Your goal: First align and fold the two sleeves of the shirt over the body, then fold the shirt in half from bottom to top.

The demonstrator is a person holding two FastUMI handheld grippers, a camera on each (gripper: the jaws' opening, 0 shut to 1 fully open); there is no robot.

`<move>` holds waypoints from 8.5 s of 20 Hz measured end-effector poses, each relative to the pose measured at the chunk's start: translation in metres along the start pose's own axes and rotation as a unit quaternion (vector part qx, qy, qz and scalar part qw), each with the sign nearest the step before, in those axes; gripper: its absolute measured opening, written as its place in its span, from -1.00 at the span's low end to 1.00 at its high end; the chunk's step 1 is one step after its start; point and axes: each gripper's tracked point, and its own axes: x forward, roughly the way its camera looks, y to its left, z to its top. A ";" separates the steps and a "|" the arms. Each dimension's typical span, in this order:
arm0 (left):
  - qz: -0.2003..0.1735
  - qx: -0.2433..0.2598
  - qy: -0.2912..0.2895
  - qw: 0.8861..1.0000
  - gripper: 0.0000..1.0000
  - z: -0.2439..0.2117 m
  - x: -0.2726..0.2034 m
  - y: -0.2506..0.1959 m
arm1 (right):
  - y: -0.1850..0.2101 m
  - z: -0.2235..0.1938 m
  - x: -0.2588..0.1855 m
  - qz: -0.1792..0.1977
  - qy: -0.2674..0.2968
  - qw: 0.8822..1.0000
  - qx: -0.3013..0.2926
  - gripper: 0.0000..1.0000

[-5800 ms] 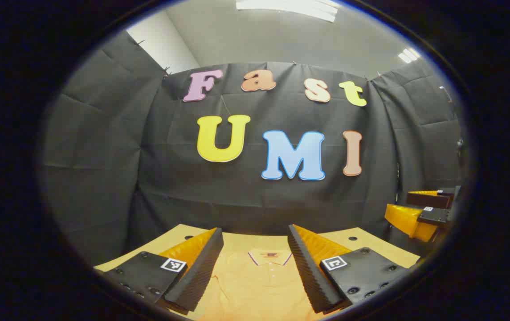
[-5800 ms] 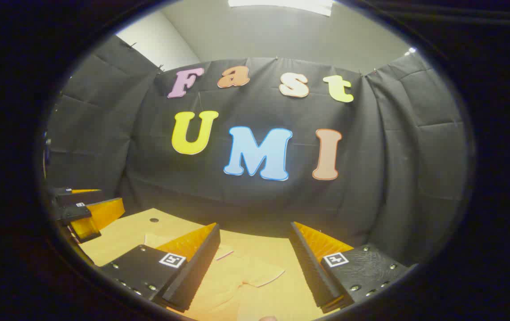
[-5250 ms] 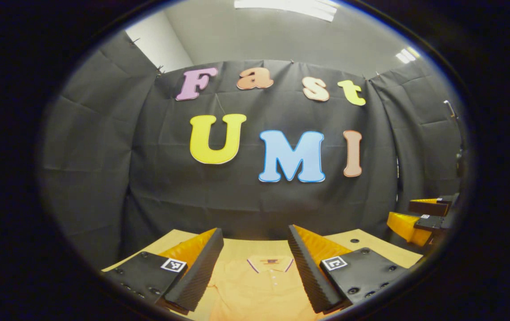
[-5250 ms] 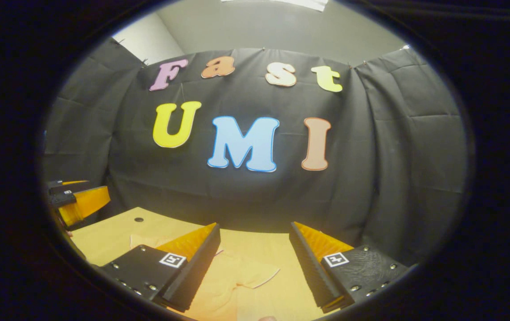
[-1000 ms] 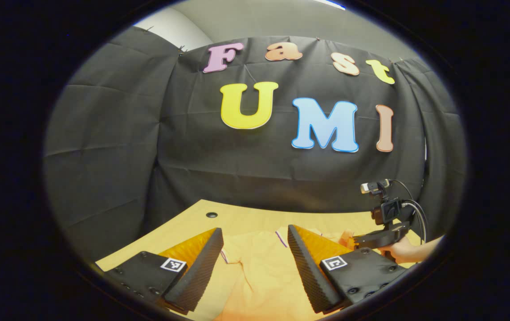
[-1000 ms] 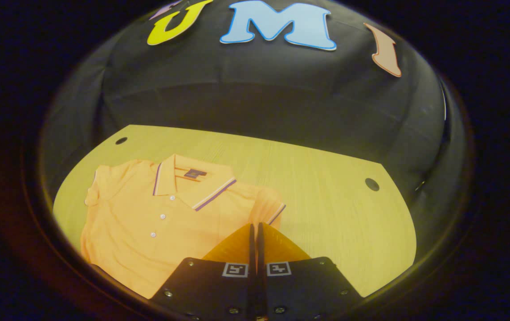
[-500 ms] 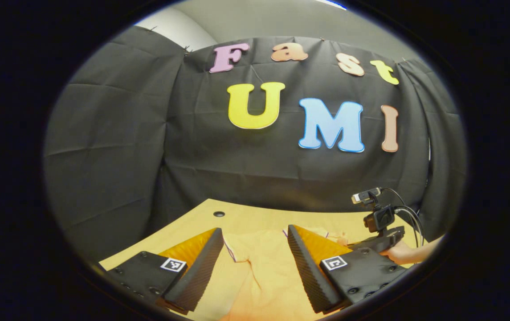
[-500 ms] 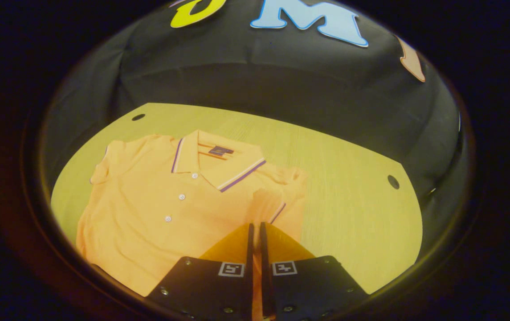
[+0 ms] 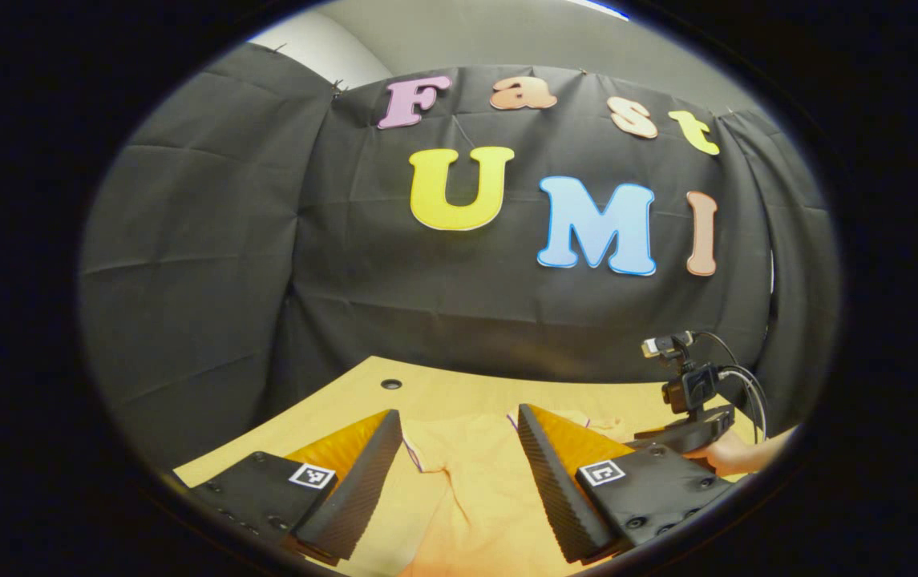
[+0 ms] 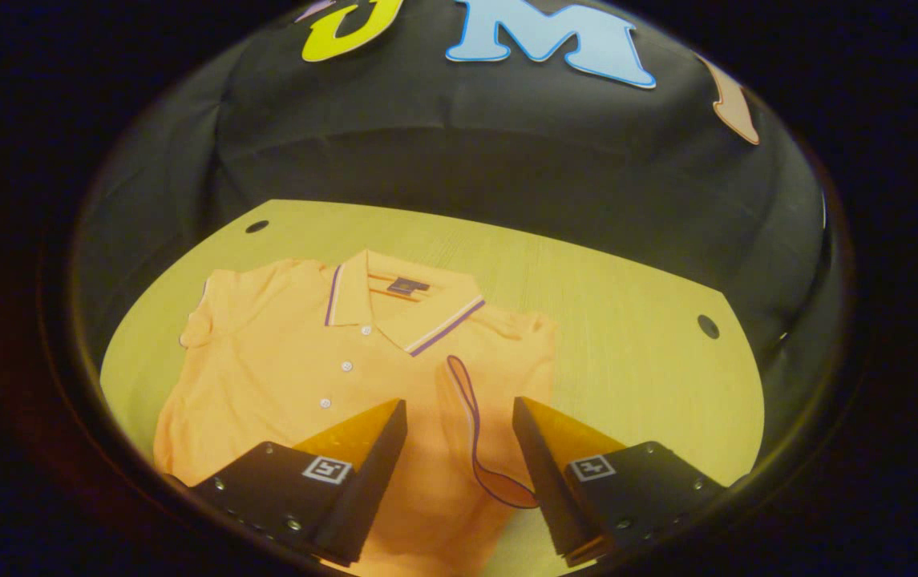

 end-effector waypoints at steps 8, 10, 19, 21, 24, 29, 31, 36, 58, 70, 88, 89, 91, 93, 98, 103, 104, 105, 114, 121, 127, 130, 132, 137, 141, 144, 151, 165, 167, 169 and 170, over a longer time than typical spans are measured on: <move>-0.018 -0.013 0.019 1.000 0.87 -0.018 0.037 -0.001 | 0.007 0.038 -0.062 -0.003 -0.070 0.997 0.025 0.92; -0.021 -0.010 0.023 0.999 0.87 -0.024 0.050 0.003 | 0.011 0.045 -0.083 -0.005 -0.086 0.996 0.033 0.91; -0.043 -0.028 0.070 0.996 0.86 -0.074 0.151 0.036 | 0.028 0.045 -0.172 -0.057 -0.122 0.987 0.087 0.92; -0.035 -0.028 0.081 0.996 0.87 -0.088 0.176 0.050 | 0.034 0.040 -0.187 -0.067 -0.125 0.986 0.093 0.89; -0.020 -0.011 0.102 0.995 0.86 -0.117 0.210 0.067 | 0.043 0.035 -0.204 -0.078 -0.124 0.986 0.085 0.91; 0.003 -0.024 0.143 0.989 0.86 -0.167 0.249 0.089 | 0.055 0.022 -0.215 -0.079 -0.104 0.988 0.088 0.92; 0.012 -0.016 0.150 0.988 0.86 -0.181 0.262 0.095 | 0.066 0.018 -0.218 -0.068 -0.099 0.988 0.095 0.92; 0.005 0.010 0.176 0.984 0.86 -0.208 0.284 0.098 | 0.074 0.005 -0.223 -0.062 -0.085 0.989 0.103 0.92; 0.016 0.058 0.233 0.971 -0.77 -0.232 0.299 0.088 | 0.053 -0.022 -0.220 -0.057 -0.056 0.986 0.148 0.92; -0.030 0.125 0.160 0.979 -0.87 -0.170 0.290 0.016 | 0.035 -0.032 -0.227 -0.066 -0.062 0.982 0.168 0.89; -0.124 0.182 0.209 0.953 -0.63 -0.223 0.288 -0.066 | 0.036 -0.038 -0.211 -0.067 -0.052 0.981 0.176 0.92; -0.127 0.175 0.209 0.954 -0.40 -0.220 0.284 -0.067 | 0.035 -0.038 -0.205 -0.064 -0.051 0.982 0.172 0.92; -0.133 0.169 0.213 0.953 -0.33 -0.219 0.276 -0.068 | 0.033 -0.039 -0.203 -0.062 -0.052 0.982 0.169 0.92; -0.136 0.166 0.221 0.951 0.18 -0.221 0.268 -0.068 | 0.034 -0.045 -0.207 -0.059 -0.054 0.982 0.169 0.92; -0.145 0.130 0.226 0.954 0.68 -0.215 0.229 -0.068 | 0.033 -0.069 -0.218 -0.054 -0.042 0.986 0.155 0.92; -0.147 0.111 0.224 0.957 0.86 -0.210 0.183 -0.061 | 0.032 -0.095 -0.228 -0.049 -0.035 0.987 0.146 0.92; -0.145 0.111 0.225 0.957 0.86 -0.210 0.173 -0.057 | 0.032 -0.100 -0.230 -0.047 -0.031 0.988 0.144 0.92; -0.142 0.111 0.226 0.957 0.86 -0.212 0.164 -0.052 | 0.032 -0.106 -0.231 -0.047 -0.029 0.988 0.141 0.92; -0.134 0.086 0.257 0.953 0.90 -0.230 0.059 -0.024 | 0.043 -0.159 -0.244 -0.039 0.002 0.989 0.141 0.92; -0.130 0.080 0.272 0.950 0.90 -0.244 -0.009 -0.002 | 0.049 -0.202 -0.253 -0.036 0.030 0.989 0.138 0.92; -0.124 0.078 0.278 0.949 0.90 -0.255 -0.066 0.027 | 0.052 -0.237 -0.258 -0.036 0.059 0.989 0.130 0.92; -0.128 0.084 0.274 0.949 0.90 -0.261 -0.093 0.040 | 0.056 -0.252 -0.261 -0.031 0.068 0.989 0.129 0.92; -0.126 0.084 0.269 0.951 0.87 -0.266 -0.109 0.047 | 0.059 -0.261 -0.263 -0.028 0.075 0.988 0.130 0.92; -0.119 0.089 0.267 0.952 0.87 -0.277 -0.140 0.065 | 0.068 -0.280 -0.266 -0.025 0.089 0.984 0.153 0.92; -0.103 0.081 0.274 0.953 0.90 -0.293 -0.148 0.080 | 0.072 -0.295 -0.276 -0.022 0.098 0.982 0.157 0.92; -0.097 0.079 0.281 0.952 0.87 -0.305 -0.149 0.082 | 0.071 -0.298 -0.277 -0.024 0.098 0.984 0.147 0.92; -0.099 0.097 0.277 0.951 0.80 -0.306 -0.148 0.067 | 0.074 -0.302 -0.273 -0.027 0.099 0.989 0.107 0.92; -0.090 0.126 0.297 0.942 -0.82 -0.309 -0.149 0.038 | 0.066 -0.299 -0.265 -0.009 0.091 0.982 0.167 -0.96; -0.089 0.120 0.312 0.938 -0.83 -0.309 -0.149 0.036 | 0.064 -0.298 -0.268 0.004 0.093 0.980 0.176 -0.95; -0.087 0.108 0.332 0.933 -0.82 -0.307 -0.152 0.035 | 0.063 -0.292 -0.274 0.018 0.088 0.974 0.207 -0.96; -0.085 0.098 0.333 0.934 -0.81 -0.301 -0.152 0.034 | 0.059 -0.287 -0.276 0.019 0.082 0.973 0.215 -0.96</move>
